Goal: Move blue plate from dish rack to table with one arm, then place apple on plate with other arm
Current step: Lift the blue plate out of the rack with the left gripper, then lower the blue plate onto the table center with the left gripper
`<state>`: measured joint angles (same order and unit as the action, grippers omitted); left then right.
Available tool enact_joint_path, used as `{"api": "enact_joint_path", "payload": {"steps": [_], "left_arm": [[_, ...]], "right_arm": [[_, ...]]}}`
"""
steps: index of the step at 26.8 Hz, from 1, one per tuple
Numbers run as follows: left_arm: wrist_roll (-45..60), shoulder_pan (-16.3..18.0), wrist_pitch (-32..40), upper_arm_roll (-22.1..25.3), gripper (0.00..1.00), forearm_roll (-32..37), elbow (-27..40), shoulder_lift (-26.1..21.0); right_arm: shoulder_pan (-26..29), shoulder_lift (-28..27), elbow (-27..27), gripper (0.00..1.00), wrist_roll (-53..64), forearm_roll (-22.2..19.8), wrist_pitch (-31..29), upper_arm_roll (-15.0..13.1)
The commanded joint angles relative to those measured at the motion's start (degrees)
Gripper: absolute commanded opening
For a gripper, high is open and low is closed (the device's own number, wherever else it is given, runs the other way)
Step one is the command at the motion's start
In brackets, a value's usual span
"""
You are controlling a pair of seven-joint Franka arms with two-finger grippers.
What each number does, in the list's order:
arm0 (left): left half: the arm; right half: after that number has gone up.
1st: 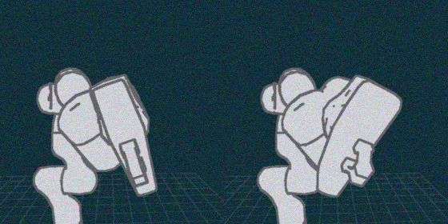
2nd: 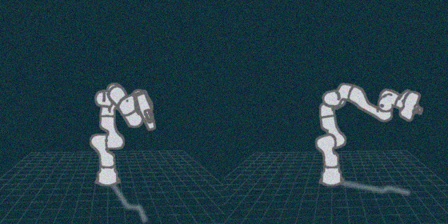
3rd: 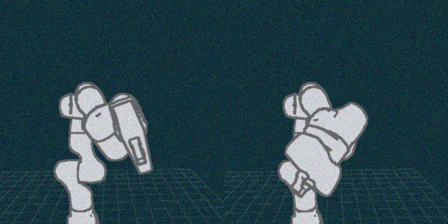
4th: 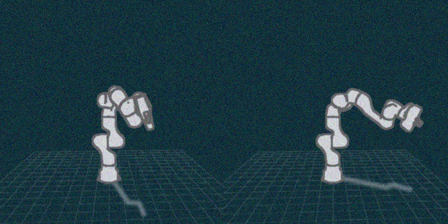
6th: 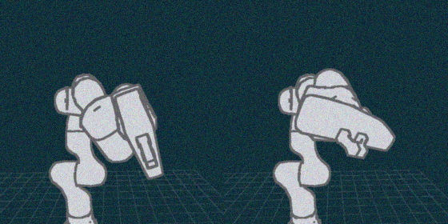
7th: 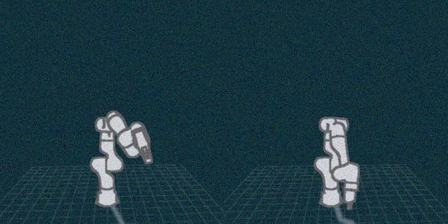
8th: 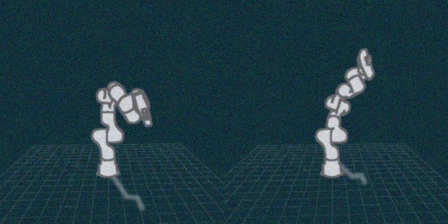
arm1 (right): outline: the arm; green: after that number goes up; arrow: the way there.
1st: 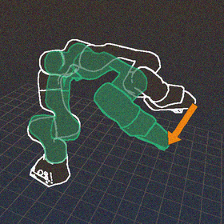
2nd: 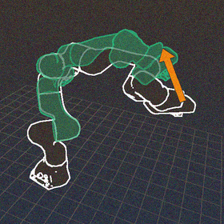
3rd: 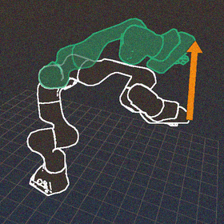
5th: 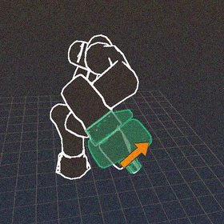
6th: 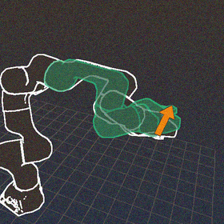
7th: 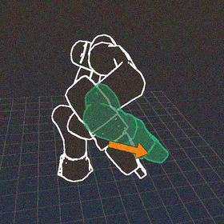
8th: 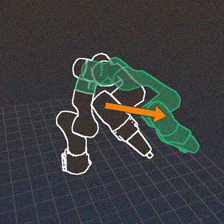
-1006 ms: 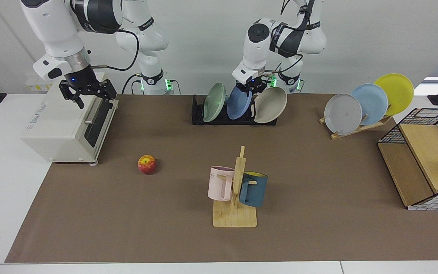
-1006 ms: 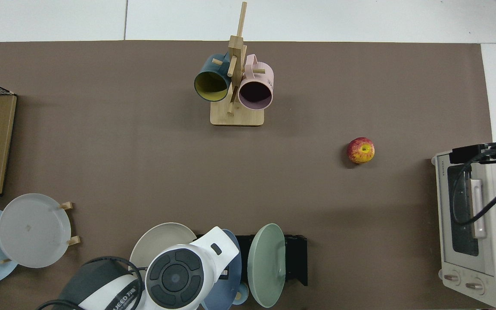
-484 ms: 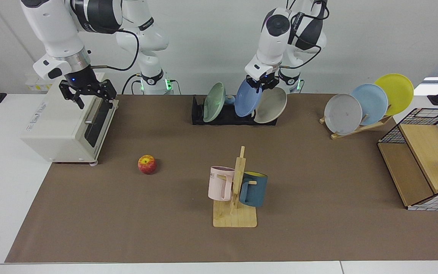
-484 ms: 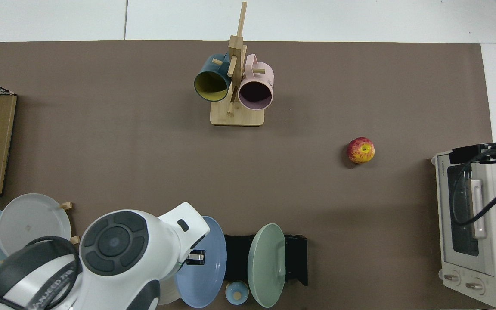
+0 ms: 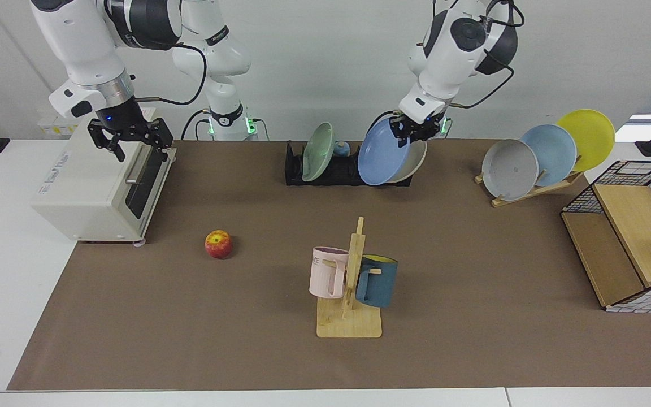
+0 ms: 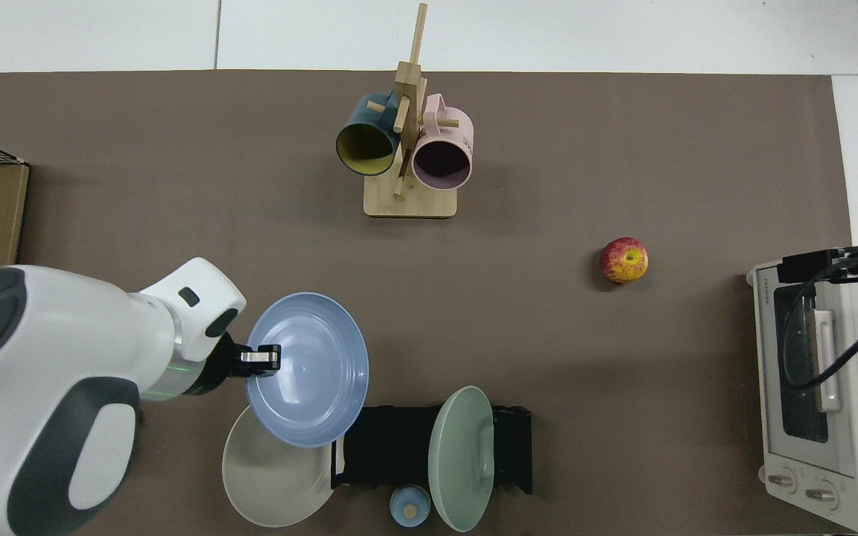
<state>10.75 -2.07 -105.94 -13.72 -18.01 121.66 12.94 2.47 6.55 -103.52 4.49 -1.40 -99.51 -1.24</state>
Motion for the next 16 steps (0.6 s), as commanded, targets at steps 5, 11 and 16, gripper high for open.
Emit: {"api": "enact_joint_path", "payload": {"steps": [5, 11, 16], "left_arm": [[-5.91, 2.69, -14.72, -1.31, 0.0, -9.67, -2.21, -12.67], [-11.0, 2.51, -18.59, -2.01, 0.0, -13.79, -1.78, -17.6], [-12.06, 2.43, -23.17, -4.91, 0.0, -16.44, -1.69, -20.32]], "right_arm": [[-0.09, 0.13, -0.19, 1.0, -0.63, -0.18, -0.95, 0.1], [-0.09, 0.13, -0.19, 1.0, -0.63, -0.18, -0.86, 0.1], [-0.09, 0.22, -0.19, 1.0, -0.63, -0.09, -0.86, 0.1]]}}
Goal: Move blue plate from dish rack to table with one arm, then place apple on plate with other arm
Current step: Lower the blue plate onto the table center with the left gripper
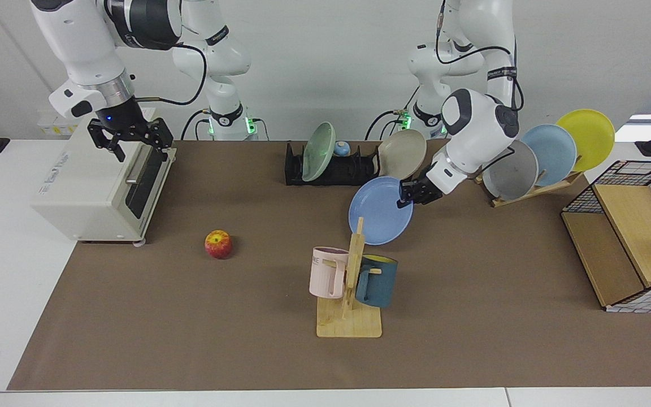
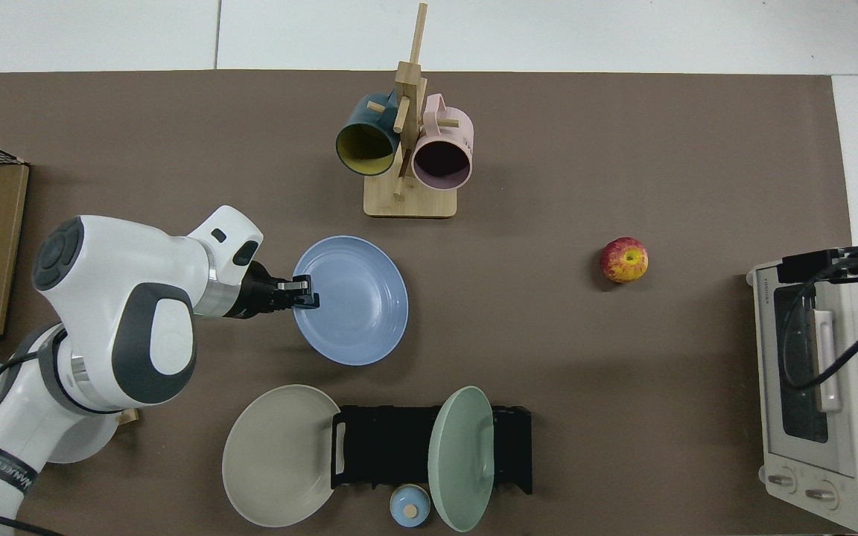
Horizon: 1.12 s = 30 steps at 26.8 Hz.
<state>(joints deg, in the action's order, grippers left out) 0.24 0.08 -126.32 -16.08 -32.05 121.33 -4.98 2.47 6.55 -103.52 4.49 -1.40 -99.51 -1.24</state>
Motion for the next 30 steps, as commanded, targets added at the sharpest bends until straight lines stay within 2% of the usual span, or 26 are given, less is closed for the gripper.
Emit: {"api": "enact_joint_path", "payload": {"steps": [1, 5, 8, 19, 22, 25, 28, 30], "left_arm": [[-1.56, 0.01, -2.79, -2.73, 0.0, -2.58, -1.28, -2.58], [-2.09, -0.96, -2.09, -2.81, 0.0, -2.66, -0.93, -2.58], [-2.35, -4.2, -3.05, -2.99, 0.0, -1.53, -0.14, -2.58], [-1.82, -5.97, -4.72, -2.99, 0.0, 0.32, 0.66, -3.02], [-1.56, -6.06, -4.81, -2.99, 0.13, 0.5, 0.66, -3.02], [-1.38, -6.41, -4.9, -2.99, 0.22, 2.51, 0.66, -3.02], [-1.21, -6.5, -5.52, -2.99, 0.48, 5.06, 0.57, -3.11], [-1.12, -6.5, -5.69, -2.99, 0.59, 5.25, 0.48, -3.46]], "right_arm": [[-0.09, 0.13, -0.19, 1.0, -0.63, -0.09, -0.86, 0.1], [-0.09, 0.13, -0.19, 1.0, -0.63, -0.18, -0.95, 0.1], [-0.09, 0.13, -0.19, 1.0, -0.63, -0.18, -0.86, 0.1], [-0.18, 0.31, -0.36, 1.0, -1.5, 0.17, -0.95, 0.1], [-0.18, 0.4, -1.15, 1.0, -1.5, 0.17, -3.57, 0.18], [-1.49, 0.05, -1.42, 1.0, -1.42, 0.26, -5.43, 0.54], [-2.2, -0.66, -1.68, 1.0, -1.42, 0.26, -5.96, 0.54], [-2.99, -1.8, -2.38, 1.0, -1.33, 0.0, -6.66, 0.54]]}}
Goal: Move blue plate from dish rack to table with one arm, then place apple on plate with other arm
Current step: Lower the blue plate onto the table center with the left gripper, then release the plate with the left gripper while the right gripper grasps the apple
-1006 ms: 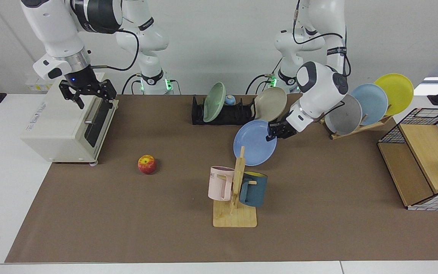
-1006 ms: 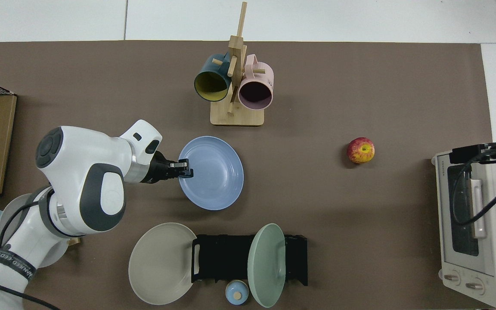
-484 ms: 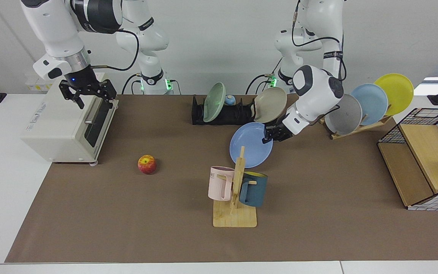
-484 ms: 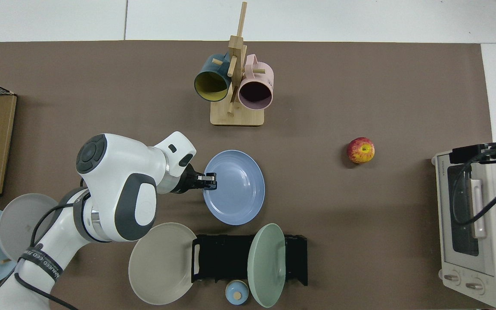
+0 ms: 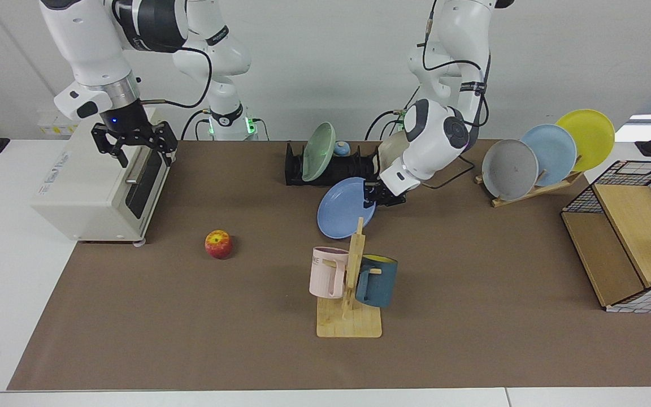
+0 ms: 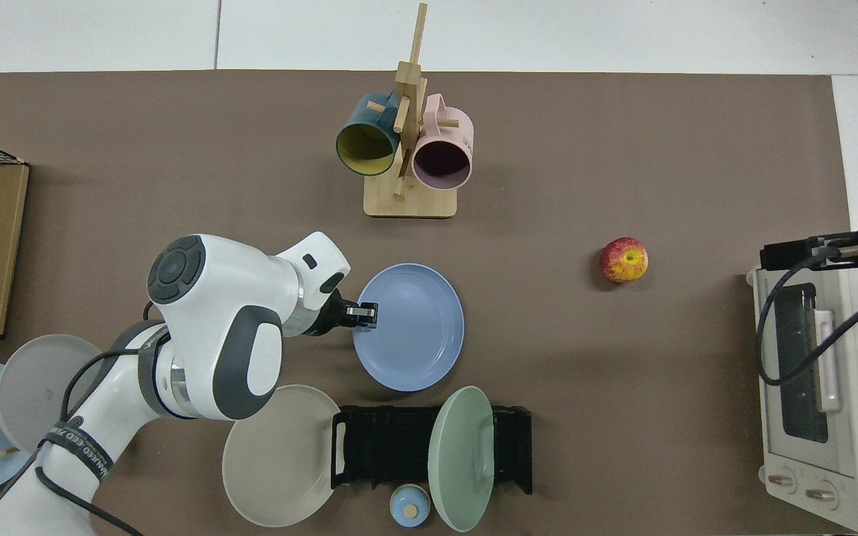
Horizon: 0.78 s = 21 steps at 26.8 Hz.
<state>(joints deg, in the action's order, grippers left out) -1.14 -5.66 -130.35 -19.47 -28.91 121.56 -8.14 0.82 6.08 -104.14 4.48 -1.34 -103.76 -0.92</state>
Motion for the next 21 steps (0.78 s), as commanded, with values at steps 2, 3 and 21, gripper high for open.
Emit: {"api": "enact_joint_path", "payload": {"steps": [2, 3, 21], "left_arm": [[0.43, -0.84, -1.75, 0.31, 0.65, 2.2, 0.17, -0.3], [0.78, -0.84, -1.75, 0.4, 0.66, 2.28, 0.08, -0.3], [8.7, 2.84, 11.06, 2.95, 0.9, 25.99, -10.1, 5.49]], "right_arm": [[-2.05, -2.21, -3.08, 1.0, -1.4, -0.07, -3.98, 0.22], [-2.14, -2.74, -3.79, 1.0, -1.4, -0.07, -5.3, 0.22], [-6.09, -16.8, -7.65, 1.0, -1.31, 4.85, -24.63, 0.57]]}}
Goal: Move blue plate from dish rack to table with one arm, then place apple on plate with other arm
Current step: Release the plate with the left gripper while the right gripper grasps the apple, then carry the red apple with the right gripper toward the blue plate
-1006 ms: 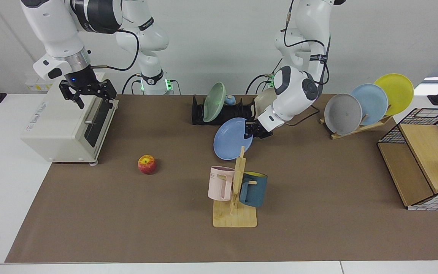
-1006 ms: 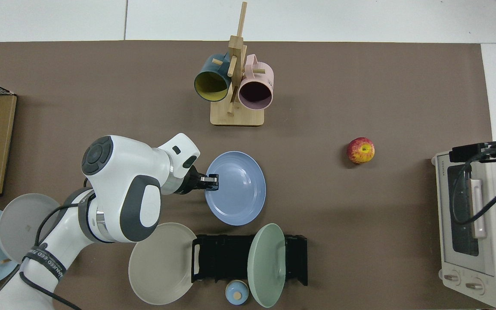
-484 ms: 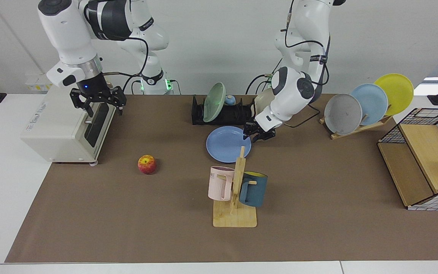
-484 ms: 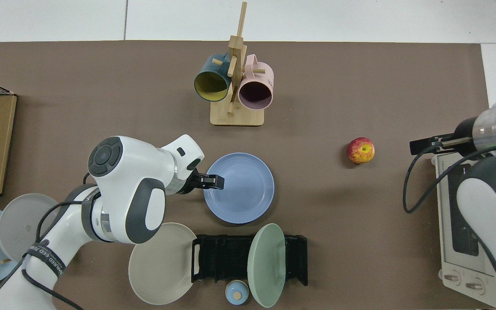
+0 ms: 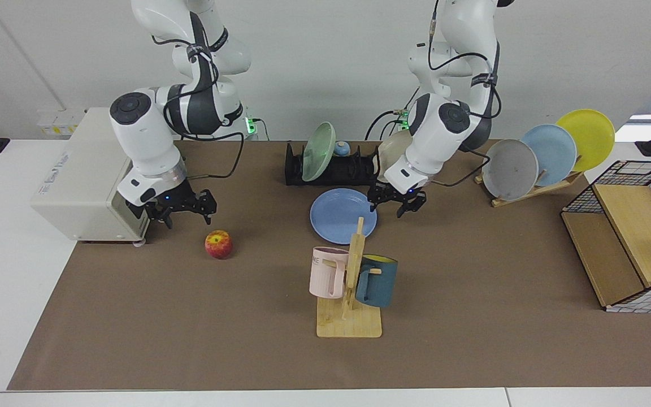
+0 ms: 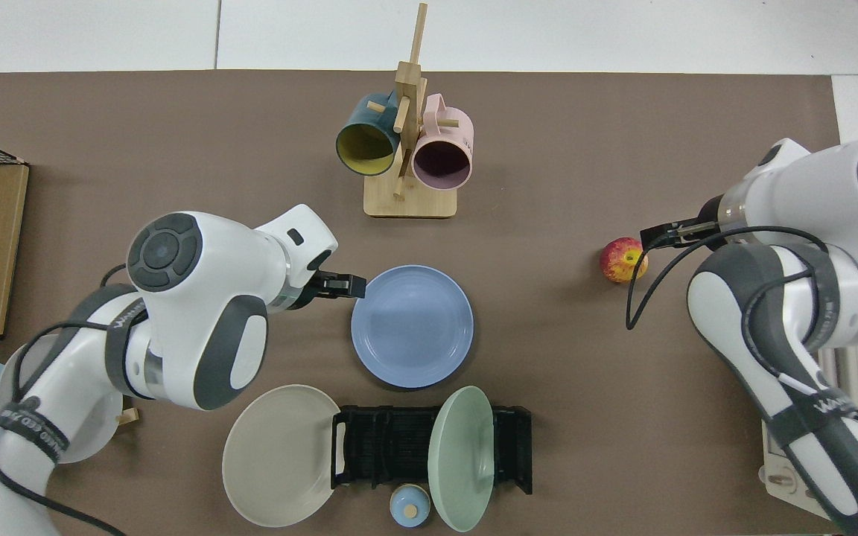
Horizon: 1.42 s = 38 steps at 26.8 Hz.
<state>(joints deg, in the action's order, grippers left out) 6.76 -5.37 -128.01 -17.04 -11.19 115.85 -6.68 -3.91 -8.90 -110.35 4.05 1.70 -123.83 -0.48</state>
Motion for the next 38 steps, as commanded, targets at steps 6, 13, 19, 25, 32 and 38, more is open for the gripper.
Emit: {"api": "enact_joint_path", "payload": {"steps": [6, 13, 19, 25, 32, 38], "left_arm": [[-0.78, 4.4, 21.74, 0.43, 0.97, 10.75, -12.66, 4.93], [-0.78, 4.58, 31.4, 0.86, 0.99, 10.84, -19.51, 6.51], [-0.87, 5.02, 36.6, 3.24, 0.99, 10.75, -22.33, 9.67], [-0.78, 5.02, 38.27, 3.68, 0.99, 10.75, -22.33, 10.11], [-0.25, 4.76, 38.89, 4.03, 1.0, 10.75, -22.33, 10.11], [-0.25, 5.11, 39.68, 4.21, 1.0, 10.75, -22.33, 10.38]], "right_arm": [[-1.98, -4.72, -2.85, 1.0, -0.01, 1.82, -9.58, 0.04], [-2.07, -6.57, -4.34, 1.0, 0.69, 1.82, -12.75, 0.04], [-1.89, -8.06, -5.66, 1.0, 0.69, 1.82, -15.65, 0.04], [-1.98, -8.07, -6.37, 1.0, 0.52, 1.82, -15.65, 0.04], [-2.07, -8.15, -6.54, 0.99, 0.69, 1.82, -15.74, 0.04], [-1.8, -8.15, -6.89, 0.12, 0.78, 1.82, -15.56, 0.13]]}}
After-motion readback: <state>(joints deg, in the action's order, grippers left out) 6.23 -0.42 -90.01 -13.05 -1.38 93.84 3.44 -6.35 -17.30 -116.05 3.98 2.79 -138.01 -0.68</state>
